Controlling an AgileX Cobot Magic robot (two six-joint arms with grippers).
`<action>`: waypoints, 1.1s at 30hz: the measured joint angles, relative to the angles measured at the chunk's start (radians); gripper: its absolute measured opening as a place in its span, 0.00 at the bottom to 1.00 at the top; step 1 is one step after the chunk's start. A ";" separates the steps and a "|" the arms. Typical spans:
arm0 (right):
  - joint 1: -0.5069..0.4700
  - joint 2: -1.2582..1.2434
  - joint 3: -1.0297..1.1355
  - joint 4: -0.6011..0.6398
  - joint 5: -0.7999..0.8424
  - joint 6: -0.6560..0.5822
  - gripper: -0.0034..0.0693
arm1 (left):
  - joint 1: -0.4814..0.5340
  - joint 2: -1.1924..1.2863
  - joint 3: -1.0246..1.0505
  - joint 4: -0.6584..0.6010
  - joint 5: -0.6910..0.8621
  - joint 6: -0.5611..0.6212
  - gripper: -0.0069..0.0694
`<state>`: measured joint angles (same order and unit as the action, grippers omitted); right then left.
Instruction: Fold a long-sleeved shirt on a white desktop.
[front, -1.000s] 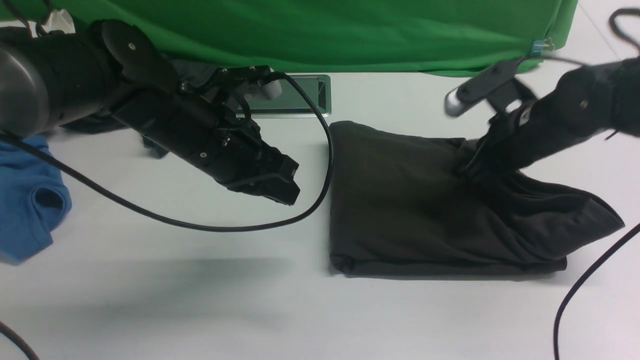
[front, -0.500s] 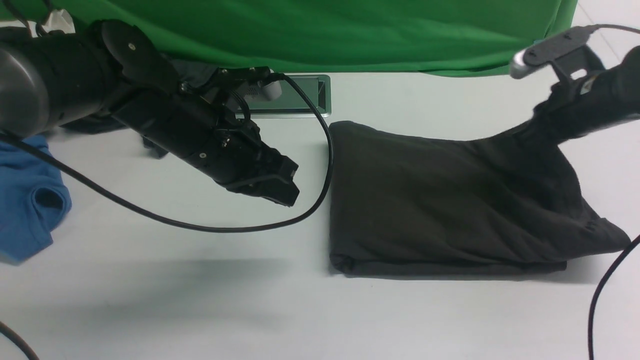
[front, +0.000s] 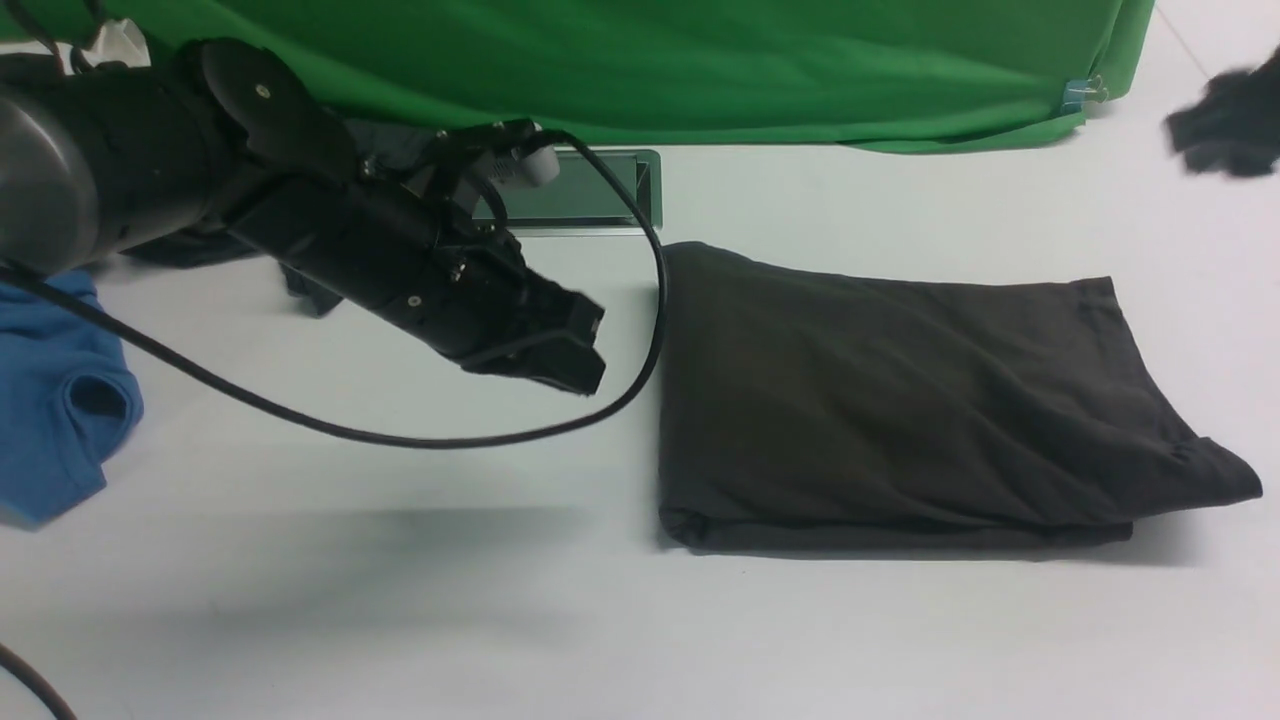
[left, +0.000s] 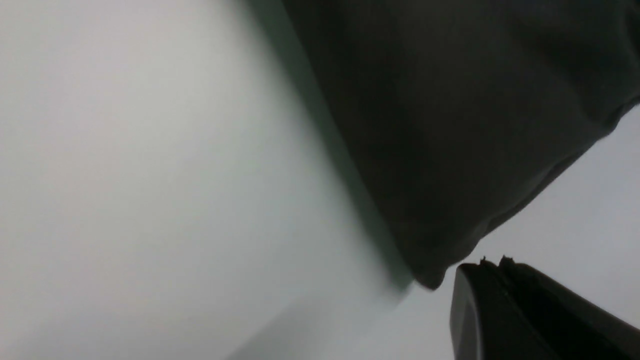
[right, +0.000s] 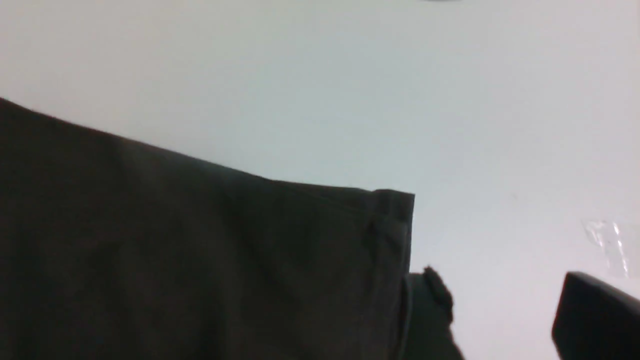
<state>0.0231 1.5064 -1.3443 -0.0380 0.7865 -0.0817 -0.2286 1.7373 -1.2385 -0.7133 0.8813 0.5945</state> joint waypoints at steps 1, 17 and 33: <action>0.007 -0.037 0.013 0.012 0.013 0.003 0.51 | 0.000 0.000 0.000 -0.008 0.001 0.000 0.11; 0.263 -0.711 0.462 0.120 0.250 0.053 0.07 | -0.001 -0.239 0.113 -0.013 0.318 -0.156 0.12; 0.268 -1.278 0.674 0.123 -0.001 0.107 0.11 | -0.010 -1.279 0.605 0.428 0.050 -0.328 0.12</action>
<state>0.2908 0.2285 -0.6700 0.0846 0.7855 0.0257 -0.2391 0.4579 -0.6333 -0.2850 0.9313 0.2661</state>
